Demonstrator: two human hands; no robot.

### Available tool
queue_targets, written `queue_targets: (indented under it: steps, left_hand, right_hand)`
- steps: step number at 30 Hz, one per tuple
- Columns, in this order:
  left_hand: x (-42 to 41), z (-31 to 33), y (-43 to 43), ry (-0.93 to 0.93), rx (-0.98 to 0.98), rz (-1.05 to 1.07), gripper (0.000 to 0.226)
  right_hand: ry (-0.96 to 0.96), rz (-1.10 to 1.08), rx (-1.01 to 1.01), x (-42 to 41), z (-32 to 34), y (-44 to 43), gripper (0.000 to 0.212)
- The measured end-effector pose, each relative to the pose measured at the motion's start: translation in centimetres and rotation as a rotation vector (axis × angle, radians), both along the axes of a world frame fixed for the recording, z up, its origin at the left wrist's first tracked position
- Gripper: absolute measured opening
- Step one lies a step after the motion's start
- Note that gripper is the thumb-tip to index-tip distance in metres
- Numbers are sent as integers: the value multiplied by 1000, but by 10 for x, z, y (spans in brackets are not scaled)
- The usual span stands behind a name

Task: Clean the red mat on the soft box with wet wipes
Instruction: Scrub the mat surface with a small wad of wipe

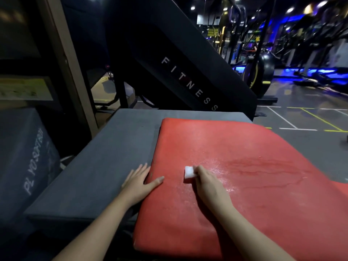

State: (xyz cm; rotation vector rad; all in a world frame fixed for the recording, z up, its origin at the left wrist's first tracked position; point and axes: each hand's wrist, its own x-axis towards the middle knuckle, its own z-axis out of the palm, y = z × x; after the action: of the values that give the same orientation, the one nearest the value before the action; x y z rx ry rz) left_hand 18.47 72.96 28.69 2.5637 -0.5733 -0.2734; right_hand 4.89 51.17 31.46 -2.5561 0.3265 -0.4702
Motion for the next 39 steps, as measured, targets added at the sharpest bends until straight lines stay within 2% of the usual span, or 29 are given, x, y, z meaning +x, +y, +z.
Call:
queue_targets:
  steps: [2, 5, 8, 9, 12, 13, 15, 16, 19, 22, 24, 28, 30, 35, 39]
  left_hand:
    - [-14, 18, 0, 52, -42, 11, 141]
    - [-31, 28, -1, 147, -95, 63, 111]
    - [-18, 0, 1, 246, -169, 158, 119]
    - [-20, 1, 0, 255, -205, 173, 113]
    - [-46, 24, -1, 222, -131, 173, 68]
    - [-49, 26, -1, 219, -76, 164, 71]
    - [-52, 29, 0, 221, 0, 146, 110]
    - [-50, 32, -1, 214, 35, 134, 120]
    - [-53, 49, -8, 204, 170, 125, 98]
    - [-43, 53, -6, 177, 180, 69, 105]
    - [-30, 53, 0, 141, 114, -16, 104]
    - [9, 50, 13, -60, 58, -80, 66]
    - [35, 44, 15, -112, 47, -53, 58]
    - [86, 20, 9, -240, 127, -5, 56]
    - [96, -15, 6, -295, 195, 37, 65]
  right_hand:
    - [2, 29, 22, -6, 2, -1, 6]
    - [41, 54, 51, -16, 3, 2, 4]
    - [34, 76, 41, -29, -2, 4, 6]
    - [29, 78, 38, -33, -3, 5, 6]
    - [21, 87, 29, -51, -5, 8, 8]
    - [26, 90, 33, -56, -5, 8, 9]
    - [27, 101, 40, -64, -5, 9, 12]
    - [27, 106, 34, -65, -4, 9, 11]
    - [51, 109, -35, -57, -1, 8, 6]
    - [54, 134, -180, -43, 4, 1, 26]
    - [42, 154, -232, -31, 9, -5, 28]
    - [43, 70, -233, 4, 26, -12, 21]
    - [-3, 18, -194, 28, 35, -15, 20]
    - [-150, -24, -25, 92, 58, -12, 23]
    - [-230, 34, -109, 164, 53, -9, 36]
